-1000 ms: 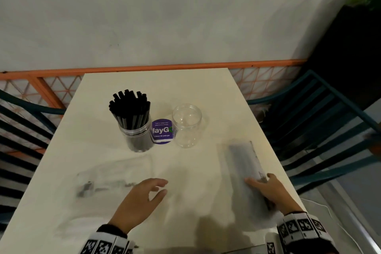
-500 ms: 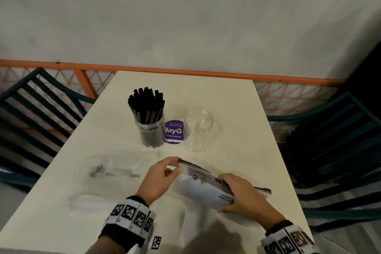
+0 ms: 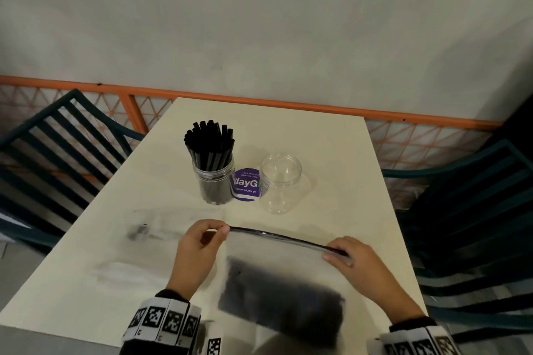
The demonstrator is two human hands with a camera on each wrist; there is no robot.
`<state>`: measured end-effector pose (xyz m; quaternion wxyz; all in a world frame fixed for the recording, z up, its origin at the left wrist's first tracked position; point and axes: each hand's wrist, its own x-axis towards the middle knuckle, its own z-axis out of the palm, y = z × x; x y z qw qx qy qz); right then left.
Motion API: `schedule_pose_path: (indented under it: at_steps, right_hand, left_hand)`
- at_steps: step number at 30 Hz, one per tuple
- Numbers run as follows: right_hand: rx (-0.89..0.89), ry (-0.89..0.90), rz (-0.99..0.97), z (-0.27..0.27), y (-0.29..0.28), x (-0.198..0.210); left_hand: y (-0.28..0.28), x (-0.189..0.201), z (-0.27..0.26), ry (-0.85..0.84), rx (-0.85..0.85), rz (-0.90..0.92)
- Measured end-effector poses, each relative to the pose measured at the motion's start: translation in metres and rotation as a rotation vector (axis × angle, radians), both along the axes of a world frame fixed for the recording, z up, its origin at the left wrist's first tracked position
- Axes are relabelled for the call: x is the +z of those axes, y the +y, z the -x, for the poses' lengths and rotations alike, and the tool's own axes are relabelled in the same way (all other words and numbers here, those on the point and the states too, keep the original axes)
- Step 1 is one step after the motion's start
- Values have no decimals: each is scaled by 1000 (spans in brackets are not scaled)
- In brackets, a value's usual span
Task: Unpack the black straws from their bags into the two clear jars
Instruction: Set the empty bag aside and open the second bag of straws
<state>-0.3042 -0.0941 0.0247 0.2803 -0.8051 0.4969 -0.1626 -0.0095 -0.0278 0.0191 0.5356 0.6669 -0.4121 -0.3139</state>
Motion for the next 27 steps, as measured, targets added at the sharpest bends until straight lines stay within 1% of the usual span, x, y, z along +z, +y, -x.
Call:
schedule_pose_path:
  at_steps: [4, 7, 11, 13, 15, 17, 18, 19, 22, 23, 25, 27]
  right_hand:
    - [-190, -190, -73, 36, -6, 19]
    - [-213, -318, -142, 45, -8, 28]
    - [-242, -424, -145, 49, -7, 31]
    - [-263, -490, -122, 47, -6, 41]
    - [-310, -587, -67, 44, -8, 49]
    - [-359, -695, -32, 36, -7, 61]
    - [-362, -732, -27, 31, -5, 68]
    - [-346, -737, 2, 28, -4, 70]
    - [-320, -714, 32, 16, 1, 83]
    - [-279, -692, 54, 14, 3, 85]
    - [-195, -610, 121, 9, 6, 90]
    - [-163, -568, 186, 6, 11, 92]
  left_hand:
    - [-9, 15, -4, 35, 24, 46]
    - [-17, 23, -1, 27, 8, 53]
    - [-26, 39, 1, -3, 39, 84]
    - [-30, 50, 1, -121, 46, 74]
    - [-35, 66, 5, -342, 58, 82]
    - [-39, 88, 17, -588, 84, 156]
    - [-40, 99, 28, -663, 75, 210]
    - [-40, 109, 42, -694, 27, 258]
    - [-38, 129, 90, -655, -257, 329]
    - [-36, 132, 106, -654, -326, 333]
    - [-35, 130, 127, -695, -392, 342]
    - [-36, 125, 136, -735, -424, 348]
